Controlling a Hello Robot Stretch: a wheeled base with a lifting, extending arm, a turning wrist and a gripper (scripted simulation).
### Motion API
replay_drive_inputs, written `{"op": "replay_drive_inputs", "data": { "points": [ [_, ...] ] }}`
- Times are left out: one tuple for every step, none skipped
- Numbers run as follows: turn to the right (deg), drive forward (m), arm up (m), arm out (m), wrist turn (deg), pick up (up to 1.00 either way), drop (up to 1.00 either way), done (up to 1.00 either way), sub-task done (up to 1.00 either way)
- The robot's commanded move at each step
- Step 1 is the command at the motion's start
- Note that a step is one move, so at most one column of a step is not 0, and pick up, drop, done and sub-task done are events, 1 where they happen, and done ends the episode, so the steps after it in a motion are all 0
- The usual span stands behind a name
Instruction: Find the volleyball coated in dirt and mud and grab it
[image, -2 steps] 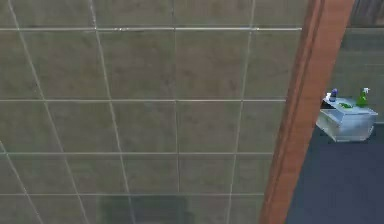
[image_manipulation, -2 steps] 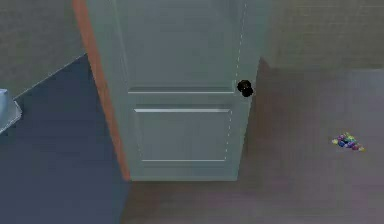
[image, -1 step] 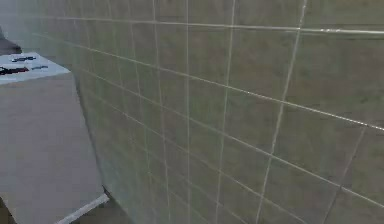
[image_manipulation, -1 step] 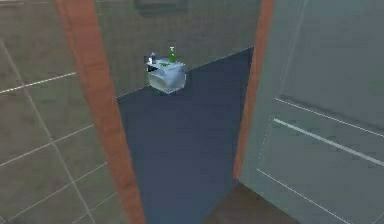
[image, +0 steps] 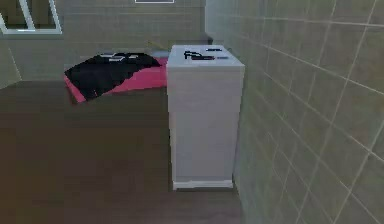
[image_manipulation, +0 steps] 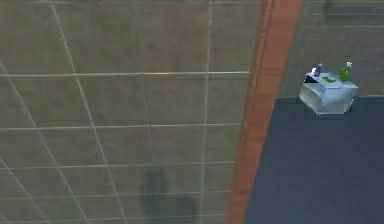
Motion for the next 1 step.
{"op": "replay_drive_inputs", "data": {
  "points": [
    [-45.0, 0.0, 0.0, 0.0, 0.0, 0.0, 0.0, 0.0, 0.0]
  ]
}}
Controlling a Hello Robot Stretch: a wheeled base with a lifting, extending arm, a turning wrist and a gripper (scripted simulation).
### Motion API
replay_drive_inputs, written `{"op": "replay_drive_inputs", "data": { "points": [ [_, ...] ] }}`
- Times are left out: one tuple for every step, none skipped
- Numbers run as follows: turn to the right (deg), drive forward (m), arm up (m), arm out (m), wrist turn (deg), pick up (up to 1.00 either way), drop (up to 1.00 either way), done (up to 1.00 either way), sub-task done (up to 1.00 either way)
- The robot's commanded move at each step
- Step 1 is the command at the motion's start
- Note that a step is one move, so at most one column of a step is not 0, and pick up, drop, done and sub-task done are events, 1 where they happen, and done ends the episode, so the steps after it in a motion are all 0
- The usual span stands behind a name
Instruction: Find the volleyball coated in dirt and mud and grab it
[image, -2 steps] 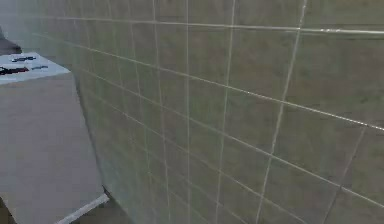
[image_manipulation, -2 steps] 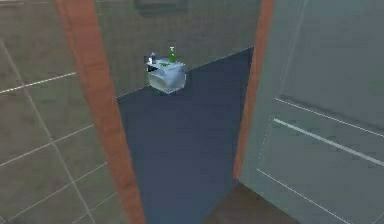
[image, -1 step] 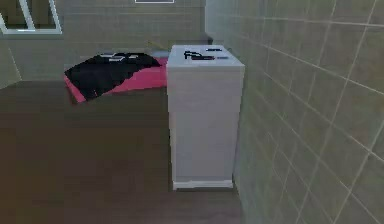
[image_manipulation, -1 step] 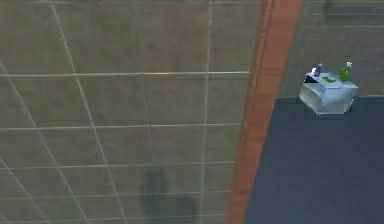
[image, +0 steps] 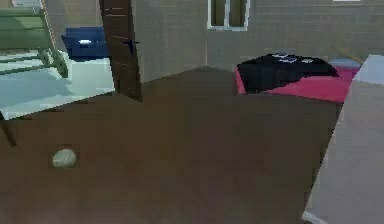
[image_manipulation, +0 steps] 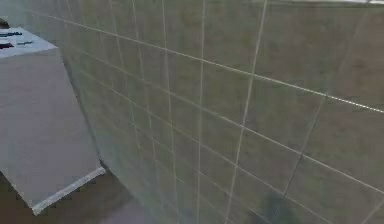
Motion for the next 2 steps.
{"op": "replay_drive_inputs", "data": {
  "points": [
    [-45.0, 0.0, 0.0, 0.0, 0.0, 0.0, 0.0, 0.0, 0.0],
    [-3.0, 0.0, 0.0, 0.0, 0.0, 0.0, 0.0, 0.0, 0.0]
  ]
}}
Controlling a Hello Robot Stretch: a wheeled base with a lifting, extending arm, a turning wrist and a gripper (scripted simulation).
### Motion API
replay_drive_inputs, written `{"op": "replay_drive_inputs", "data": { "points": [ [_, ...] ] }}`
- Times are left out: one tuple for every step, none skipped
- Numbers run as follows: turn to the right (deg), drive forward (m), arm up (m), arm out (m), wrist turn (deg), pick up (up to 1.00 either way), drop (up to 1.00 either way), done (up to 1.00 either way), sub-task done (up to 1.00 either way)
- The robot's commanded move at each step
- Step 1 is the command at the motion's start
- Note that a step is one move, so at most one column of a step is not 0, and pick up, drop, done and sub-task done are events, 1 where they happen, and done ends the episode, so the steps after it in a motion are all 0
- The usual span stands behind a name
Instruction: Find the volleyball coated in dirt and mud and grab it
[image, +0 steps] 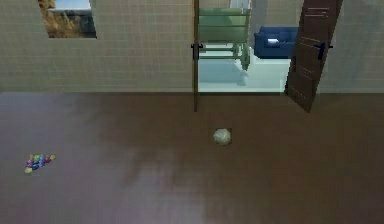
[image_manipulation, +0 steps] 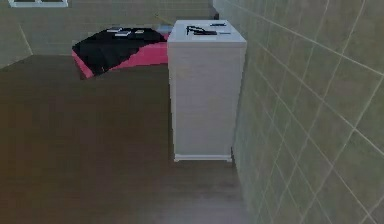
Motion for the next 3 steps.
{"op": "replay_drive_inputs", "data": {
  "points": [
    [0.0, 0.15, 0.0, 0.0, 0.0, 0.0, 0.0, 0.0, 0.0],
    [0.0, 1.0, 0.0, 0.0, 0.0, 0.0, 0.0, 0.0, 0.0],
    [0.0, 0.2, 0.0, 0.0, 0.0, 0.0, 0.0, 0.0, 0.0]
  ]
}}
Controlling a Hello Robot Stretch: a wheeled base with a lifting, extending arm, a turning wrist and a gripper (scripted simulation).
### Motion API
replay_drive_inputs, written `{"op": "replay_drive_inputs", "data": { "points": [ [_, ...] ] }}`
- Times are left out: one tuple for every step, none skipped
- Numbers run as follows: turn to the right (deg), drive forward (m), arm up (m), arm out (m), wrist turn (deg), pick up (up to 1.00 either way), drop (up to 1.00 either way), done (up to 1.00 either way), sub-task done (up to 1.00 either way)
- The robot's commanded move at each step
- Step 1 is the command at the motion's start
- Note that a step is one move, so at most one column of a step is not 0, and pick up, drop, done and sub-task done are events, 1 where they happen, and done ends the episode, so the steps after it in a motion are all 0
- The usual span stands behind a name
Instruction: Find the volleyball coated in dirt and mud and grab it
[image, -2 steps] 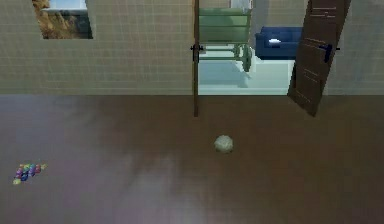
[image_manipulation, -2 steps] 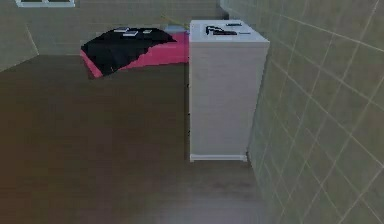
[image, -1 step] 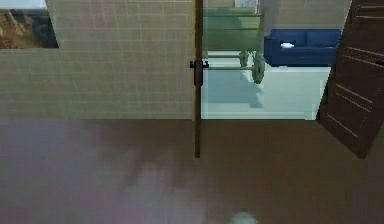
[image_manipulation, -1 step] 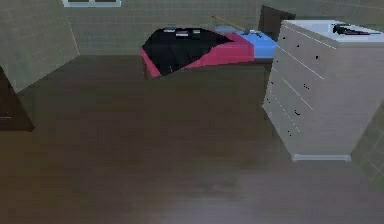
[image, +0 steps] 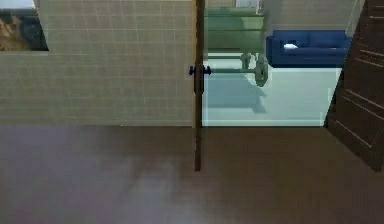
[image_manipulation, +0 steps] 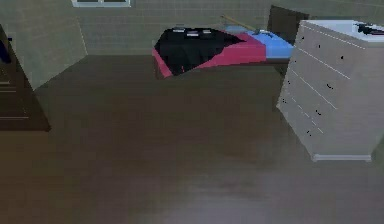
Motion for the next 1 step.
{"op": "replay_drive_inputs", "data": {
  "points": [
    [-45.0, 0.0, 0.0, 0.0, 0.0, 0.0, 0.0, 0.0, 0.0]
  ]
}}
